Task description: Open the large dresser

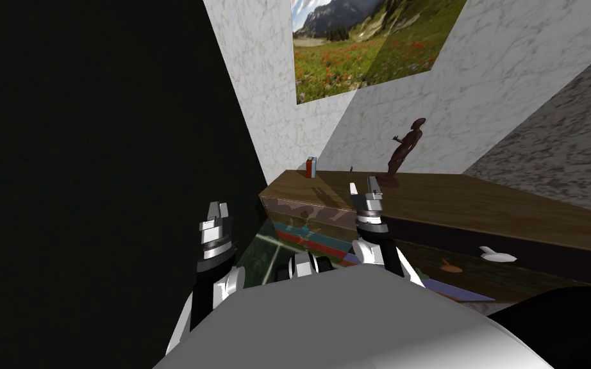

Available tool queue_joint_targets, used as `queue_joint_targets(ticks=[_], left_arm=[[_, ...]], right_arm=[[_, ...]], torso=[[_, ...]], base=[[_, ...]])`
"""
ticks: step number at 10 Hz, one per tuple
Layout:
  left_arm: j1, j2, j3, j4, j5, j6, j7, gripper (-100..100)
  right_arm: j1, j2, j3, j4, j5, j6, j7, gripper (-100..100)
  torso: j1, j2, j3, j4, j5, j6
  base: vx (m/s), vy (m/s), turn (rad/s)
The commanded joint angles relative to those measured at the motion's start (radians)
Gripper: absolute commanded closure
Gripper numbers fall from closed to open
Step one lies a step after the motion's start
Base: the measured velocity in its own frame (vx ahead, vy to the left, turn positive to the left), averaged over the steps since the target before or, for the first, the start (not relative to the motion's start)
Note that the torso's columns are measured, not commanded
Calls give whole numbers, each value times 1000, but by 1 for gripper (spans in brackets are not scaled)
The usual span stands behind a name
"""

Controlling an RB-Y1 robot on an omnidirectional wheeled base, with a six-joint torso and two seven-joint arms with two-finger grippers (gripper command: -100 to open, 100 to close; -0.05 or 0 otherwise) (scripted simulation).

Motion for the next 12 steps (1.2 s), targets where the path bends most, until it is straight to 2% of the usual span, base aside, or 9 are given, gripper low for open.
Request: queue_joint_targets(ticks=[1,3,4,6,7,9,10,11,12], left_arm=[[0,0,0,0,0,0,0,0],[0,0,0,0,0,0,0,0],[0,0,0,0,0,0,0,0],[0,0,0,0,0,0,0,0],[0,0,0,0,0,0,0,0],[0,0,0,0,0,0,0,0],[0,0,0,0,0,0,0,0],[0,0,0,0,0,0,0,0],[0,0,0,0,0,0,0,0]], right_arm=[[2,-70,21,31,47,49,20,-100],[-16,-111,36,72,100,105,42,-100],[-16,-111,36,72,100,114,42,-100],[-37,-139,54,121,165,176,69,-100],[-37,-139,54,121,166,197,69,-100],[-60,-160,75,177,236,269,100,-100],[-60,-160,75,177,243,292,100,-100],[-73,-169,86,208,285,329,117,-100],[-73,-169,86,208,285,344,117,-100]], torso=[[0,3,-4,3,0,0],[0,4,-5,4,0,0],[0,3,-6,4,0,0],[-2,1,-7,3,-1,0],[0,2,-6,4,0,0],[-1,3,-6,4,0,0],[1,3,-6,4,0,0],[-1,3,-6,4,0,1],[-1,2,-6,4,0,0]], base=[[-65,20,149],[-85,29,205],[-52,14,78],[-65,21,224],[-59,29,94],[-78,33,281],[-70,37,75],[-76,31,168],[-55,27,117]])
